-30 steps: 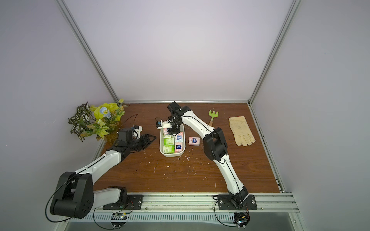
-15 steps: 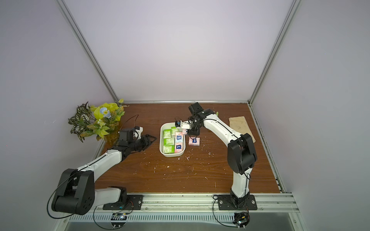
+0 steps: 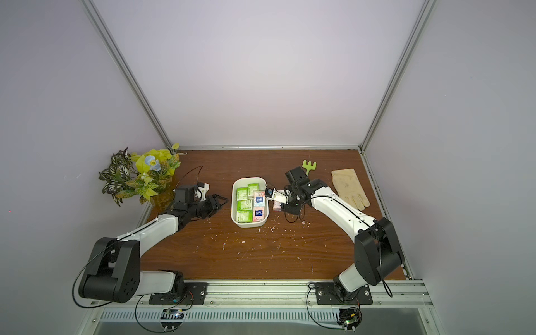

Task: Take the pocket tissues out of the storage box
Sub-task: Place the pocket tissues at the center of the board.

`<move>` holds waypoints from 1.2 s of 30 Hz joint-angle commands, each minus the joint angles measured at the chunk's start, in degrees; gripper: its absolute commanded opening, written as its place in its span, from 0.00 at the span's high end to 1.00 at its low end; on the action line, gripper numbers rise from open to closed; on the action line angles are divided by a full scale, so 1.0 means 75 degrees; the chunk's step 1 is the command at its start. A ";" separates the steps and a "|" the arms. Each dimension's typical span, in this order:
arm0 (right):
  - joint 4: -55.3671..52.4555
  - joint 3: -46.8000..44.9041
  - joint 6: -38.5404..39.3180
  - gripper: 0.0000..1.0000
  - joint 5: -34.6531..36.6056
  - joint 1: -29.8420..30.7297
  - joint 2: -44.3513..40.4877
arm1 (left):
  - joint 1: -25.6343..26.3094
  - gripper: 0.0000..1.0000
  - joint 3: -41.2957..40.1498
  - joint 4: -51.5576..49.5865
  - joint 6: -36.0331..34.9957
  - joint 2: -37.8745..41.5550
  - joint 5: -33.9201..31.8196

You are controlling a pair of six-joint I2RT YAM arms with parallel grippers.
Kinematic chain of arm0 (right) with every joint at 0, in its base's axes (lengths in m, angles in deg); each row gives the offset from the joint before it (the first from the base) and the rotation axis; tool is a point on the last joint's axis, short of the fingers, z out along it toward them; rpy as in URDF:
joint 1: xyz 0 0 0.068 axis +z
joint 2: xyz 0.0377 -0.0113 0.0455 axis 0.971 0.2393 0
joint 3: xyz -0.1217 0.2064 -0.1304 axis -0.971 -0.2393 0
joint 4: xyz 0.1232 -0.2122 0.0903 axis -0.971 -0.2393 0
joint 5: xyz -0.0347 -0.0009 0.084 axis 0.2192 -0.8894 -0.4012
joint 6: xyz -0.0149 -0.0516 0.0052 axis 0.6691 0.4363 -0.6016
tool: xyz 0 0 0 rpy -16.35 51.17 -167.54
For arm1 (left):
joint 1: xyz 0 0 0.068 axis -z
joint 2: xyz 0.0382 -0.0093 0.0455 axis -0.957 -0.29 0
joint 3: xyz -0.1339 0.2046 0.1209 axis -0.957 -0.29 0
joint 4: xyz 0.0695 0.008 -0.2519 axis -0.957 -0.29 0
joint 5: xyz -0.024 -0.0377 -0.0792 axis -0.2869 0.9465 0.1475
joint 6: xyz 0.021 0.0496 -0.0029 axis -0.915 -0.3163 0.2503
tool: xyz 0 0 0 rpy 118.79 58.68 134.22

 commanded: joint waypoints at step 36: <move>0.1359 -0.1312 -0.0063 0.39 -0.0753 0.0343 0.1420 | 0.0067 0.41 0.0255 -0.0180 -0.0192 0.0157 -0.0168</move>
